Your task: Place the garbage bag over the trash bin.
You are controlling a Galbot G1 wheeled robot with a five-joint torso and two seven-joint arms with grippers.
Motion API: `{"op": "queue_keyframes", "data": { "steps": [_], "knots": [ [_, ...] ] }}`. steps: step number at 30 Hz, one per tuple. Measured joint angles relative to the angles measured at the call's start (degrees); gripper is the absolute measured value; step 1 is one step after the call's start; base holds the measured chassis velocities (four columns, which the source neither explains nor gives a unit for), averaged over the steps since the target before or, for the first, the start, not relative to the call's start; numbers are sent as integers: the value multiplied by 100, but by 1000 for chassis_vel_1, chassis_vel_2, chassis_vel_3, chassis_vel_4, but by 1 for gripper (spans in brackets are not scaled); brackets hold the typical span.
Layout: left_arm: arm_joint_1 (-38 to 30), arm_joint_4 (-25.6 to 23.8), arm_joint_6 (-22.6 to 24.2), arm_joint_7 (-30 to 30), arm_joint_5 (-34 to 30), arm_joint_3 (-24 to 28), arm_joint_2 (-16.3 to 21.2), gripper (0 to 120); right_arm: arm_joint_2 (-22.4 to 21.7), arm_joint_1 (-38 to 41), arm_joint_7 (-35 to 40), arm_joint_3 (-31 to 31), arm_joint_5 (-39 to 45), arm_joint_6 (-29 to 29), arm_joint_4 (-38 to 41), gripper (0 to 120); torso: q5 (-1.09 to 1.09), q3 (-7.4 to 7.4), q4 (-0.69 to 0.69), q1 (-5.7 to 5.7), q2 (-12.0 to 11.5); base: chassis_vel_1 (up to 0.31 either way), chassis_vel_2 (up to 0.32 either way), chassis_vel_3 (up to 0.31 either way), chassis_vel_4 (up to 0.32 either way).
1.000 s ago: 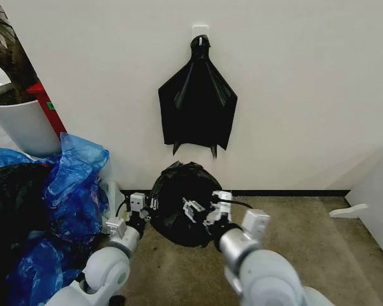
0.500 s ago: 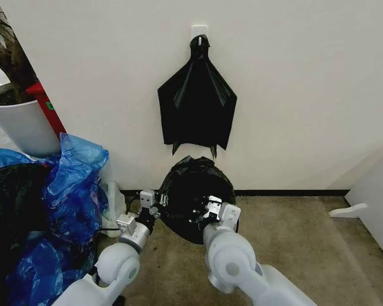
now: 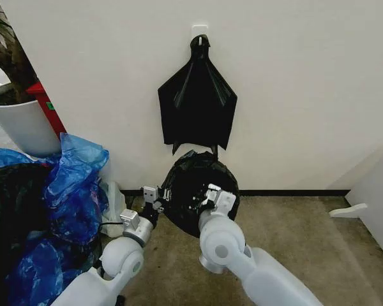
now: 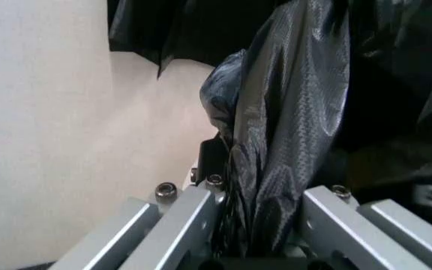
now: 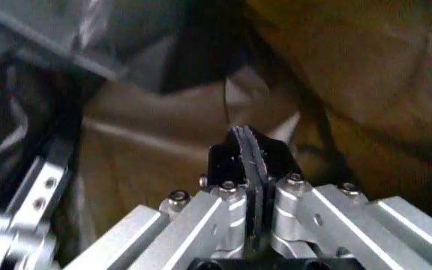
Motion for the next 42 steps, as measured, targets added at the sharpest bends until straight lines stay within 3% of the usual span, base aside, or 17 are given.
{"op": "queue_keyframes", "data": {
  "steps": [13, 23, 42],
  "knots": [
    [88, -247, -9, 142, 38, -3, 82, 1, 439, 250, -169, 236, -183, -190, -1016, 0, 0, 0, 0, 0, 0, 0, 0, 0, 0],
    [347, -478, -85, 430, 169, -185, 152, 1, 464, 472, -201, 305, -182, -179, -1716, 0, 0, 0, 0, 0, 0, 0, 0, 0, 0],
    [526, -764, -84, 495, 146, -239, 195, 1, 548, 632, -387, 364, -346, -120, -2238, 0, 0, 0, -1, 0, 0, 0, 0, 0, 0]
  ]
}}
